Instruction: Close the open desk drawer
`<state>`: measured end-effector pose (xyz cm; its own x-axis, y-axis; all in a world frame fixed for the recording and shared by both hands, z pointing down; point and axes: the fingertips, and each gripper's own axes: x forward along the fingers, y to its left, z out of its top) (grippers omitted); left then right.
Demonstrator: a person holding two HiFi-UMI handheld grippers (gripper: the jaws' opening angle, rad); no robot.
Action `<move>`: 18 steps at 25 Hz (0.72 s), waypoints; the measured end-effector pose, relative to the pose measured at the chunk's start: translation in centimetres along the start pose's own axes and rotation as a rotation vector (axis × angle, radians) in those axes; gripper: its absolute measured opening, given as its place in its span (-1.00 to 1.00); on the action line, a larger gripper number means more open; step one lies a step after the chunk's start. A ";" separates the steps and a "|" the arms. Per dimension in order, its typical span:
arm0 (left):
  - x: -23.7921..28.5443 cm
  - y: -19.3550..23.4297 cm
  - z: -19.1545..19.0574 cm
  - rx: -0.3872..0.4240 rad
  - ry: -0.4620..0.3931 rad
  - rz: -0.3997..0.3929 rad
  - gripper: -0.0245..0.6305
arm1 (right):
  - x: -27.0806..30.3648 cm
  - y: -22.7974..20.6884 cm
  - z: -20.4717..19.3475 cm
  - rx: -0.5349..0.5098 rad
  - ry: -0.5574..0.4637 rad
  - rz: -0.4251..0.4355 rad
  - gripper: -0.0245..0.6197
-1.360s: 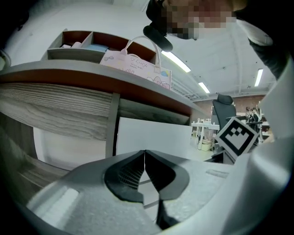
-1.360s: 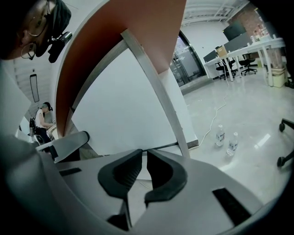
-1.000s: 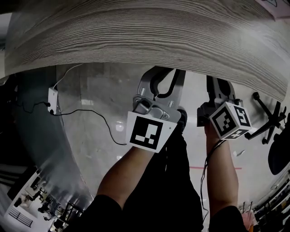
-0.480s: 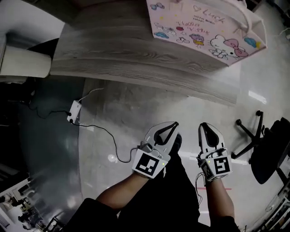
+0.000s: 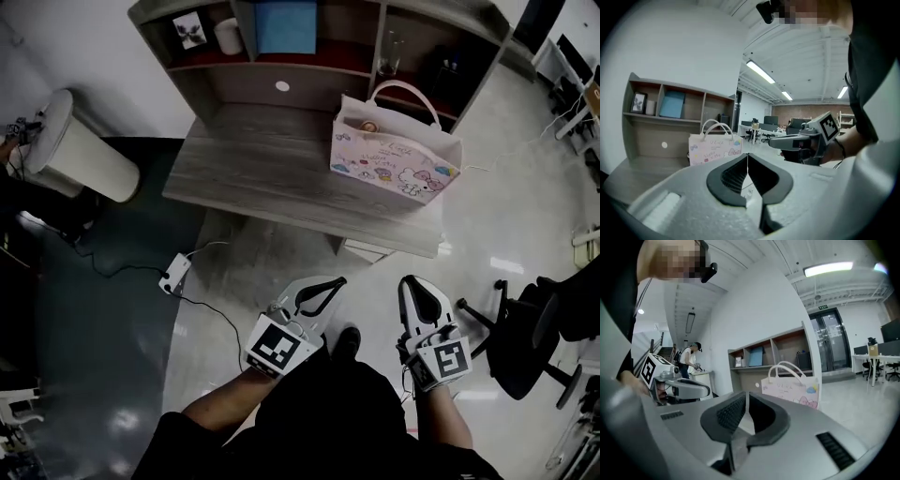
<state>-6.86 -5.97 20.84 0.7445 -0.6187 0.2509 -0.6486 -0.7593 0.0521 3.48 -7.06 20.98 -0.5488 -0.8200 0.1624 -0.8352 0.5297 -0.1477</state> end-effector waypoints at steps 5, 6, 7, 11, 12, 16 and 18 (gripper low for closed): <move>-3.5 -1.5 4.2 0.023 -0.021 -0.019 -0.90 | -2.1 2.4 4.8 0.019 -0.078 0.027 -0.86; -4.1 -2.0 4.6 0.023 -0.020 -0.018 -0.90 | -2.6 2.7 5.5 0.021 -0.087 0.031 -0.87; -4.6 -2.4 5.0 0.025 -0.021 -0.014 -0.90 | -3.0 2.9 6.1 0.019 -0.096 0.037 -0.87; -5.9 -4.6 6.5 0.043 -0.031 -0.005 -0.90 | -4.4 4.2 7.4 0.014 -0.131 0.085 -0.88; -6.0 -5.3 6.9 0.045 -0.033 -0.003 -0.90 | -4.9 4.5 7.5 0.017 -0.134 0.103 -0.88; -5.5 -6.7 8.9 0.059 -0.049 0.021 -0.90 | -6.4 5.3 8.8 -0.005 -0.134 0.194 -0.89; -4.8 -7.6 10.2 0.053 -0.073 0.033 -0.90 | -7.6 5.3 9.6 -0.028 -0.124 0.235 -0.89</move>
<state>-3.89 0.67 9.37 0.7336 -0.6552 0.1804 -0.6653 -0.7466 -0.0064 3.62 -0.09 9.63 -0.7205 -0.6934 0.0058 -0.6872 0.7128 -0.1400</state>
